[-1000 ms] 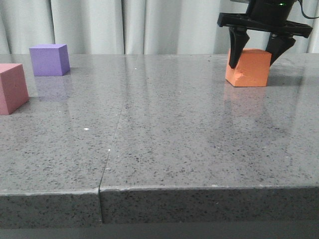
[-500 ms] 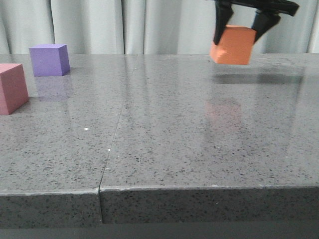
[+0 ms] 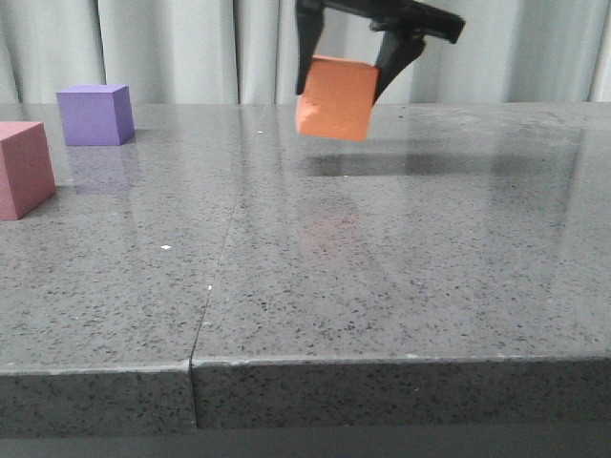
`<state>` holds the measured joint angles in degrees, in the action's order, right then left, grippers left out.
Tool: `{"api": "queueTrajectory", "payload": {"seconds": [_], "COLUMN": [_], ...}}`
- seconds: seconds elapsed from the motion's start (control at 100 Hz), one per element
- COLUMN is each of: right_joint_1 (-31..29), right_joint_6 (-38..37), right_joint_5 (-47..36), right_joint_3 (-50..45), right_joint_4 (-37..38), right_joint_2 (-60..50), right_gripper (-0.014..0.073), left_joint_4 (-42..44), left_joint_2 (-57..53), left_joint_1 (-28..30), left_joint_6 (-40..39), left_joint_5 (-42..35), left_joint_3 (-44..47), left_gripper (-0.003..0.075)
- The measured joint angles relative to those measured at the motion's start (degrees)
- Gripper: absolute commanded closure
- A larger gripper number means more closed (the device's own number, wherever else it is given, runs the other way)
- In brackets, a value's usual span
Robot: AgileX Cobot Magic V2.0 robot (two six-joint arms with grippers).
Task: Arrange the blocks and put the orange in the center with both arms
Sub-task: 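Carry the orange cube with the right gripper toward the table middle and release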
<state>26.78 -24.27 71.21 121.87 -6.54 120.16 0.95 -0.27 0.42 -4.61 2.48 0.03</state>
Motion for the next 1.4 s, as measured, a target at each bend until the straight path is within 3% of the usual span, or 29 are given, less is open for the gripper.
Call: {"api": "queueTrajectory", "payload": {"seconds": [0.42,0.49,0.61,0.68,1.04,1.399], "right_joint_1": [1.33,1.33,1.33,1.33,1.33,1.33], "right_joint_6": [-2.18,-2.18,-2.27,-2.27,-2.27,-1.42], "right_joint_5": [0.00,0.00,0.00,0.00,0.00,0.11], "right_joint_3": [0.03,0.13,0.13,0.13,0.13,0.15], "right_joint_4": [0.11,0.11,0.11,0.11,0.11,0.61], "right_joint_2": [3.44,3.44,3.44,3.44,2.40,-5.31], "right_gripper": [0.0258,0.0203,0.0027,-0.0013,-0.0007,-0.0001], "left_joint_4": [0.00,0.00,0.00,0.00,0.00,0.00], "left_joint_2": [0.00,0.00,0.00,0.00,0.00,0.00], "left_joint_1": [0.00,0.00,0.00,0.00,0.00,0.00], "left_joint_6": [0.00,0.00,0.00,0.00,0.00,0.00], "left_joint_5": [0.00,0.00,0.00,0.00,0.00,0.00], "left_joint_3": [0.00,0.00,0.00,0.00,0.00,0.00], "left_gripper": [0.0741,0.0741,0.0741,0.0741,0.0741,0.0741]}}
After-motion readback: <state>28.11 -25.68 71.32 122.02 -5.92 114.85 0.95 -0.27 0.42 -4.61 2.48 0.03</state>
